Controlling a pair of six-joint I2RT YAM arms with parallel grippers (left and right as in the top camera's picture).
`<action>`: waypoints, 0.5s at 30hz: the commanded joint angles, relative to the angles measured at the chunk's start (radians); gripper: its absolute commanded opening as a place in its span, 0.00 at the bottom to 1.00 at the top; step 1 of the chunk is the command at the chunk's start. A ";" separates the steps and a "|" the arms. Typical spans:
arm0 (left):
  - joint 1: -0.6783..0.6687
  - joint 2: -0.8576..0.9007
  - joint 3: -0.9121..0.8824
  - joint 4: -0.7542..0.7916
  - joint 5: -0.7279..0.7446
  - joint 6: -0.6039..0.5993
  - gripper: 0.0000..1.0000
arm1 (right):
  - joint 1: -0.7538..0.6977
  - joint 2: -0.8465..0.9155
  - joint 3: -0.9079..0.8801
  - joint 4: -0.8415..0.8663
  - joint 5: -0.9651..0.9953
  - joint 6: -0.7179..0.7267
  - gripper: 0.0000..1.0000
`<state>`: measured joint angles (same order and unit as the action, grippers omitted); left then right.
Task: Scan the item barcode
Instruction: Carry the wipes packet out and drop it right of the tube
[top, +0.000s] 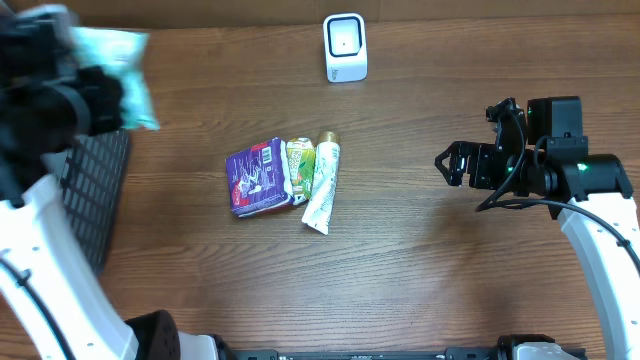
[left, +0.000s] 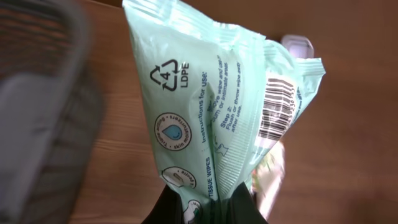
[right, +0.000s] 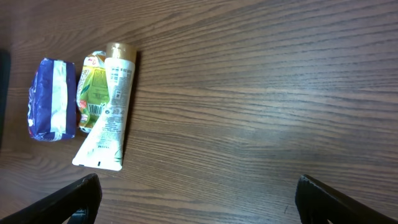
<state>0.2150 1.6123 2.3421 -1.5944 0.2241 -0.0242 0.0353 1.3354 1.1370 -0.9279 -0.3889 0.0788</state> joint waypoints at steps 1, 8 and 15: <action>-0.150 0.013 -0.084 0.019 -0.045 -0.030 0.04 | 0.004 0.002 0.001 0.003 -0.006 0.002 1.00; -0.447 0.015 -0.447 0.292 -0.075 -0.140 0.04 | 0.004 0.002 0.001 -0.001 -0.006 0.002 1.00; -0.658 0.022 -0.836 0.680 -0.066 -0.326 0.04 | 0.004 0.002 0.001 -0.013 -0.006 0.002 1.00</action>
<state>-0.3862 1.6375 1.6001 -0.9798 0.1570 -0.2264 0.0353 1.3354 1.1370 -0.9382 -0.3889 0.0788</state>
